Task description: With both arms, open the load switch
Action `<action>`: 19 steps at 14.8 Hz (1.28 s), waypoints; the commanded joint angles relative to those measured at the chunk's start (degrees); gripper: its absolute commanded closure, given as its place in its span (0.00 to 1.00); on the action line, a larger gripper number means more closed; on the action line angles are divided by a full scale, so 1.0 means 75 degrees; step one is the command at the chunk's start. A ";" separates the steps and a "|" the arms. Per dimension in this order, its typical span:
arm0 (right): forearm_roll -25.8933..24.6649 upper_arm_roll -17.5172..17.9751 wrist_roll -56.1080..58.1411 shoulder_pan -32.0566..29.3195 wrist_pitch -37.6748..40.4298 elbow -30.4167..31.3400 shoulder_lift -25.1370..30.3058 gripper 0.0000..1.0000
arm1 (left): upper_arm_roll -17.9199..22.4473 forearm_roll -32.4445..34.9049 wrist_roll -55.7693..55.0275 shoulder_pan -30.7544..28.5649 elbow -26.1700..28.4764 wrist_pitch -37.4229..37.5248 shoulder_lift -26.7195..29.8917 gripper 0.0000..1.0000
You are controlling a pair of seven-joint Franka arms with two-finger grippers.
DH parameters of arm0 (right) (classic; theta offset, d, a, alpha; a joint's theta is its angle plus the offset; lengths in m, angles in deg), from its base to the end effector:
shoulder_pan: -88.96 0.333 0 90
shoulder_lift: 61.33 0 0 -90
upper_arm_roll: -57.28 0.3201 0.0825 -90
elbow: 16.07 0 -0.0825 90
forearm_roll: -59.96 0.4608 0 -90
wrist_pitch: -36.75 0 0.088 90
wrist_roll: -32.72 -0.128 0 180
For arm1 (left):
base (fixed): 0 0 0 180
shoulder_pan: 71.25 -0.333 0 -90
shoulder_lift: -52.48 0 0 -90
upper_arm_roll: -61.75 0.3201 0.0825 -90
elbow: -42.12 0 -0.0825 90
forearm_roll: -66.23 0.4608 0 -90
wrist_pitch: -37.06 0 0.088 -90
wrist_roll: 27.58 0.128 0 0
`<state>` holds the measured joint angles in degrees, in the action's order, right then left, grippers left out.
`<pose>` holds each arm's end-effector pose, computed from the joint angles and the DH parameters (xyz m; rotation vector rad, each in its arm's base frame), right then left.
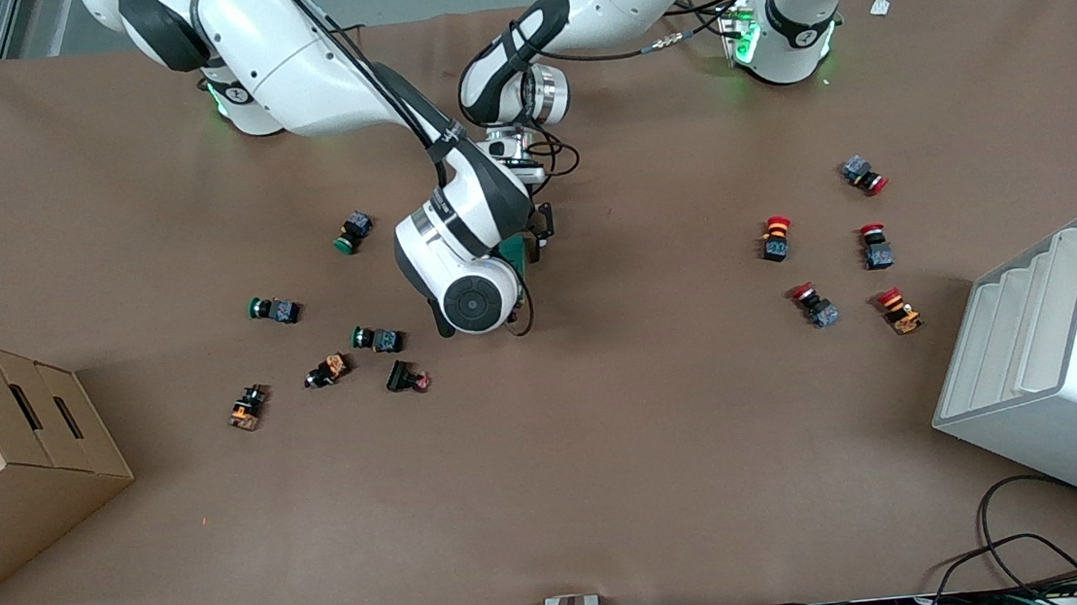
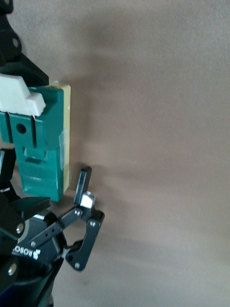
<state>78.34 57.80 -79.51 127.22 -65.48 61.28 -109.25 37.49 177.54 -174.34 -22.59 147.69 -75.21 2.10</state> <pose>0.5649 0.4957 0.1400 2.1102 -1.8072 -0.5572 0.2573 -0.6073 0.0016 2.6111 -0.1089 1.6035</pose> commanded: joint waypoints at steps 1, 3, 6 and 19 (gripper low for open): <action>0.0139 0.0105 -0.0269 0.0007 0.0725 -0.0317 0.0050 0.00 | 0.0129 0.0159 -0.0060 0.0193 -0.0271 0.0122 -0.0232 0.01; 0.0151 0.0164 -0.0317 -0.0040 0.1042 -0.0528 0.0050 0.00 | 0.0176 0.0159 -0.0037 0.0263 -0.0365 0.0122 -0.0314 0.01; 0.0151 0.0188 -0.0328 -0.0052 0.1418 -0.0704 0.0073 0.00 | 0.0304 0.0159 -0.0013 0.0380 -0.0365 0.0122 -0.0384 0.01; 0.0573 0.0164 -0.0375 0.0358 0.1665 -0.0377 0.0050 0.01 | 0.0363 0.0147 -0.0013 0.0451 -0.0377 0.0122 -0.0396 0.01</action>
<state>81.35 59.08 -81.50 129.13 -52.76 56.34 -109.34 39.60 177.57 -174.30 -19.99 146.83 -73.88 1.38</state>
